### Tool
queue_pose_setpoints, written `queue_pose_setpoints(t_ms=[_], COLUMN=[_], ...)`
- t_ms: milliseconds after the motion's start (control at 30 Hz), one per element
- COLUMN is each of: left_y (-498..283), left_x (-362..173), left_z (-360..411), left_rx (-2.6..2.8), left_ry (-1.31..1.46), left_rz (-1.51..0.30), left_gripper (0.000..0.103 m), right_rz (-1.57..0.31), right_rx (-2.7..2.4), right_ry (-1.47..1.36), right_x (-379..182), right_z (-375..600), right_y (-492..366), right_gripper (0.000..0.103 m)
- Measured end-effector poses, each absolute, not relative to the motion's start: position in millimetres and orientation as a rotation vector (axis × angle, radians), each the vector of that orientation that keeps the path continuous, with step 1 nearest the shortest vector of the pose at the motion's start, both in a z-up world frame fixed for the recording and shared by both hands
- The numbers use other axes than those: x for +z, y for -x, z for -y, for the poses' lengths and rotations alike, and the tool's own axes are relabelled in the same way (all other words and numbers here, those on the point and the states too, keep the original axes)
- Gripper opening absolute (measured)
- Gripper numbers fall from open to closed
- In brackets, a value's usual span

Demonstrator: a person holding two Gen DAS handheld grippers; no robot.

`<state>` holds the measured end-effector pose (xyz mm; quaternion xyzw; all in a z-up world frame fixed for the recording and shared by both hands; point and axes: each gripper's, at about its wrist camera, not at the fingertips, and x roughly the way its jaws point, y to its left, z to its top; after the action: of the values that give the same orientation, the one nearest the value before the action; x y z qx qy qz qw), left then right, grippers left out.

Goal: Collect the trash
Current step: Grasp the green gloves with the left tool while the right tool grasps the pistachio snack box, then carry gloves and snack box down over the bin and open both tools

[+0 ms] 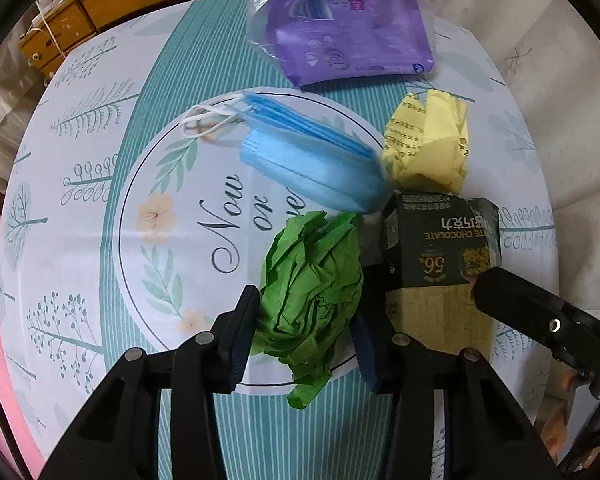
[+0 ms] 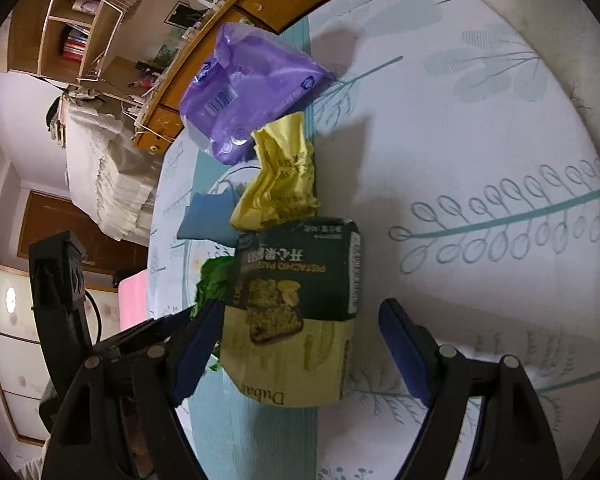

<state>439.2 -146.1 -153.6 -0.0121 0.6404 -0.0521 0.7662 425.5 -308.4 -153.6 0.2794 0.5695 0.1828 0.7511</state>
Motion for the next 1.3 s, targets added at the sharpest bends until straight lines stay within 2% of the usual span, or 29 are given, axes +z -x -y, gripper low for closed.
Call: queue_pose_setpoints(t_ms=[33, 133, 300, 467, 933, 1300], left_y=[-439, -440, -438, -427, -349, -244], left_x=[-154, -154, -152, -144, -96, -60], left_z=[148, 153, 148, 144, 101, 48], left_rx=[-0.113, -0.106, -0.105, -0.100, -0.133, -0.288], left_ry=[0.027, 0.031, 0.065, 0.076, 0.103, 0.089], left_rz=[-1.390, -1.387, -1.387, -1.374, -1.308, -1.258], left_gripper=[0.042, 0.041, 0.039, 0.038, 0.037, 0.037], right_rz=[-1.244, -1.261, -1.219, -1.168, -1.116, -1.033], right_rx=[0.405, 0.428, 0.443, 0.451, 0.412, 0.316], right_ry=[-0.613, -0.600, -0.593, -0.473, -0.470, -0.483], right_x=[-154, -157, -150, -132, -100, -65], right_z=[307, 298, 299, 291, 283, 242], right_y=[-426, -428, -424, -412, -352, -222], right_gripper=[0.079, 0.067, 0.059, 0.053, 0.049, 0.049])
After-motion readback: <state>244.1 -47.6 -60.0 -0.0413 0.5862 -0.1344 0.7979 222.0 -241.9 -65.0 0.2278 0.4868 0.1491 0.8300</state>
